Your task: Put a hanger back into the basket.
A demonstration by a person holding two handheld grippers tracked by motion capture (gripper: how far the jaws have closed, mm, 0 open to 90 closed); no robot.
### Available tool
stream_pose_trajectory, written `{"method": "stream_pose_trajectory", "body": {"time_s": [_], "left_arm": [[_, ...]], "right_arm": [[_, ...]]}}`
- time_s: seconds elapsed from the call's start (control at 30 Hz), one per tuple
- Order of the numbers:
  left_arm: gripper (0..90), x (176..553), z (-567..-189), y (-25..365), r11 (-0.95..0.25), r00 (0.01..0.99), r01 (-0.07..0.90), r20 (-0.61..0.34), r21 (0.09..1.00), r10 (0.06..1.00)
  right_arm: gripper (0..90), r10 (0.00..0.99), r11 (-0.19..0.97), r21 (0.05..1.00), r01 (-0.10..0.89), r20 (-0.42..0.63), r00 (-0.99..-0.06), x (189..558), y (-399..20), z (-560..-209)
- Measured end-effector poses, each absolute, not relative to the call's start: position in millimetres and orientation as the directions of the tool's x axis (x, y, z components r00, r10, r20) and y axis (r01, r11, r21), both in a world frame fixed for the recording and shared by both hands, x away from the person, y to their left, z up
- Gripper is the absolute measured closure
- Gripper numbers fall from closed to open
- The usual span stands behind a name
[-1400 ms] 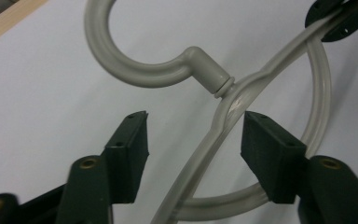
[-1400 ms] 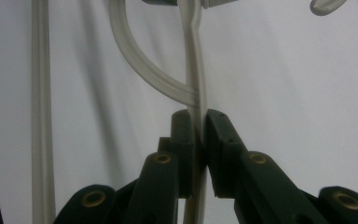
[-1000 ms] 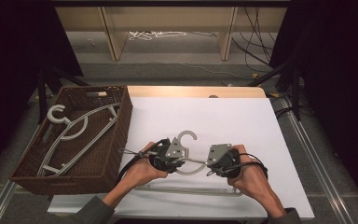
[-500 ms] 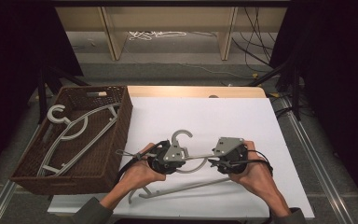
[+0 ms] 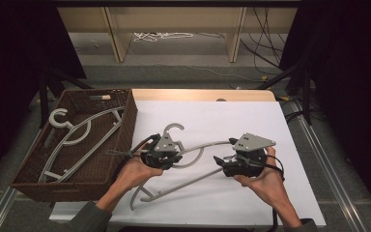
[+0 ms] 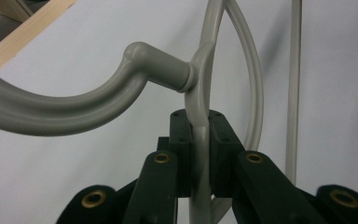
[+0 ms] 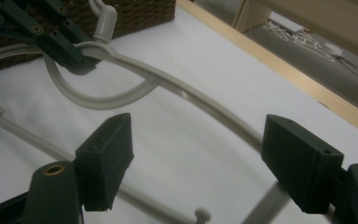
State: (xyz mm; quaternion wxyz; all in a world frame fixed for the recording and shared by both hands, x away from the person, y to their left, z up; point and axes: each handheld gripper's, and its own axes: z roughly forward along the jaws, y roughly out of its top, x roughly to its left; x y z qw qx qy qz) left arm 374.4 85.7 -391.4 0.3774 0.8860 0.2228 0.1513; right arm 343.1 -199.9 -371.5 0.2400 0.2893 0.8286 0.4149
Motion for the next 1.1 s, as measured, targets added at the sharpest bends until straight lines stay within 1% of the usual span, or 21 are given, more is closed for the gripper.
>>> {"method": "stream_pose_trajectory", "body": {"time_s": [0.1,0.13,0.2,0.37,0.5,0.6,0.63,0.67,0.7,0.77,0.8,0.83,0.87,0.97,1.1], "left_arm": [[81.9,378.0,-388.0,92.4,-0.588,0.839,0.306,0.079,0.749,0.538],[81.9,378.0,-388.0,92.4,-0.588,0.839,0.306,0.079,0.749,0.538],[81.9,380.0,-386.2,98.0,-0.568,0.829,0.322,0.065,0.757,0.555],[81.8,380.4,-382.7,105.8,-0.528,0.820,0.341,0.028,0.778,0.572],[81.9,379.7,-378.4,111.2,-0.509,0.816,0.348,0.013,0.787,0.578],[81.8,379.3,-373.5,117.3,-0.483,0.807,0.350,0.004,0.803,0.591],[81.9,379.3,-373.5,117.3,-0.483,0.807,0.350,0.004,0.803,0.591],[81.9,378.3,-371.8,120.1,-0.471,0.802,0.353,-0.003,0.808,0.597],[81.9,377.5,-369.6,123.7,-0.457,0.802,0.356,-0.015,0.815,0.597],[81.9,376.7,-368.5,125.6,-0.450,0.800,0.359,-0.021,0.818,0.600],[81.8,375.3,-366.7,127.8,-0.425,0.791,0.368,-0.037,0.827,0.611],[81.9,375.3,-366.7,127.8,-0.425,0.791,0.368,-0.037,0.827,0.611],[81.9,375.4,-365.1,130.2,-0.435,0.797,0.362,-0.032,0.825,0.603],[81.8,375.0,-363.4,132.6,-0.387,0.794,0.388,-0.090,0.837,0.601],[81.8,374.9,-359.1,135.7,-0.375,0.799,0.398,-0.115,0.837,0.590]], "right_arm": [[23.3,0.715,0.422,0.867,0.265,-0.139,-0.686,335.8,-205.6,-373.1],[23.3,0.715,0.422,0.867,0.265,-0.139,-0.686,335.8,-205.6,-373.1],[21.7,0.739,0.366,0.892,0.267,-0.105,-0.666,332.8,-210.2,-378.7],[21.9,0.749,0.336,0.899,0.282,-0.073,-0.659,327.3,-214.1,-388.7],[21.3,0.759,0.302,0.916,0.266,-0.062,-0.648,323.4,-214.7,-392.7],[21.2,0.752,0.271,0.929,0.251,-0.042,-0.658,320.9,-215.2,-394.9],[21.2,0.752,0.271,0.929,0.251,-0.042,-0.658,320.9,-215.2,-394.9],[20.5,0.755,0.262,0.938,0.229,-0.052,-0.654,319.8,-215.7,-397.5],[20.4,0.758,0.263,0.932,0.249,-0.040,-0.651,317.5,-216.2,-397.6],[20.4,0.756,0.261,0.935,0.240,-0.043,-0.654,317.7,-217.0,-398.7],[20.2,0.760,0.255,0.939,0.233,-0.045,-0.649,317.5,-217.8,-401.0],[20.2,0.760,0.255,0.939,0.233,-0.045,-0.649,317.5,-217.8,-401.0],[20.3,0.761,0.246,0.935,0.255,-0.023,-0.648,316.0,-218.4,-402.6],[20.1,0.765,0.240,0.937,0.255,-0.021,-0.644,315.7,-219.2,-404.7],[20.1,0.767,0.240,0.936,0.258,-0.019,-0.642,315.2,-219.8,-405.9]]}}
